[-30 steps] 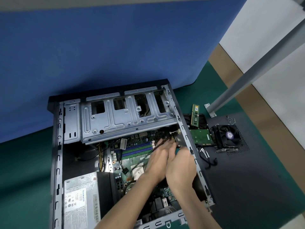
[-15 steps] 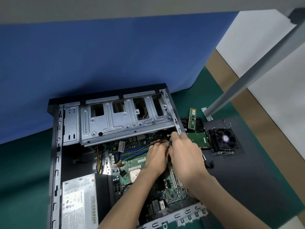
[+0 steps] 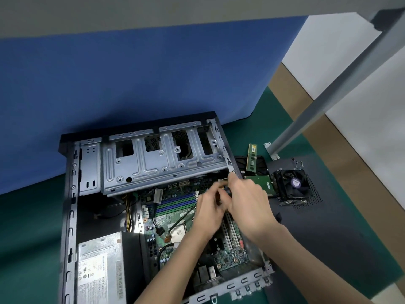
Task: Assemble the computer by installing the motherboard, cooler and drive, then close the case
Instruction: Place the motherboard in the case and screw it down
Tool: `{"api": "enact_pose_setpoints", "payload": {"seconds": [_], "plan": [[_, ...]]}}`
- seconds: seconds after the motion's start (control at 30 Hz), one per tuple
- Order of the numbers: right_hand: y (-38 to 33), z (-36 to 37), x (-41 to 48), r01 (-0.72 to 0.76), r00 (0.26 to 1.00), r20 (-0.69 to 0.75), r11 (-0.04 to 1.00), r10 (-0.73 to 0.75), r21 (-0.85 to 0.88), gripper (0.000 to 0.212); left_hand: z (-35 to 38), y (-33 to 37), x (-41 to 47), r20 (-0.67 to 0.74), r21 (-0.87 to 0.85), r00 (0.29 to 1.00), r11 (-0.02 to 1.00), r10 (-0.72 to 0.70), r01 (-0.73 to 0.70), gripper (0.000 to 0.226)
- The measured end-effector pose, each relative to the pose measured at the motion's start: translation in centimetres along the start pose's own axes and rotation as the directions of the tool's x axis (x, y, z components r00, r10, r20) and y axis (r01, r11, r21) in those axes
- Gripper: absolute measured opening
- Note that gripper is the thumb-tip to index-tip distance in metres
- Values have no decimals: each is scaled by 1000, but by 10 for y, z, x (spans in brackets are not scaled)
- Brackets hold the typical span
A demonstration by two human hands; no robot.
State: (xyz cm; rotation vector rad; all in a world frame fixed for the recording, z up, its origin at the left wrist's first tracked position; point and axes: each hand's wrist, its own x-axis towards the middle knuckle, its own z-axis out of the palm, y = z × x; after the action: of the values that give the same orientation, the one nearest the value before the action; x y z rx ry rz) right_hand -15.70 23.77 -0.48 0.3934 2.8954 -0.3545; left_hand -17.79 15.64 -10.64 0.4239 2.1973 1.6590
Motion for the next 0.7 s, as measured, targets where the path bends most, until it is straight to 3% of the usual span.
{"api": "enact_pose_setpoints", "payload": {"seconds": [0.17, 0.27, 0.37, 0.5, 0.7], "plan": [[2, 0, 1, -88, 994, -74, 996, 86, -34, 24, 2, 13, -1, -69, -102, 998, 995, -9, 1, 50], [5, 3, -2, 25, 1000, -6, 1000, -25, 12, 21, 3, 6, 3, -82, -8, 996, 1000, -19, 19, 34], [4, 8, -2, 12, 1000, -24, 998, -10, 59, 19, 6, 3, 1, -112, -23, 990, 997, -82, 80, 22], [2, 7, 7, -84, 989, -125, 996, 83, -4, 27, 5, 8, 3, -136, -109, 986, 990, -100, 86, 40], [2, 11, 1, 70, 997, -33, 996, -69, 52, 19, 5, 1, 4, -104, -46, 990, 995, -93, 89, 20]]}}
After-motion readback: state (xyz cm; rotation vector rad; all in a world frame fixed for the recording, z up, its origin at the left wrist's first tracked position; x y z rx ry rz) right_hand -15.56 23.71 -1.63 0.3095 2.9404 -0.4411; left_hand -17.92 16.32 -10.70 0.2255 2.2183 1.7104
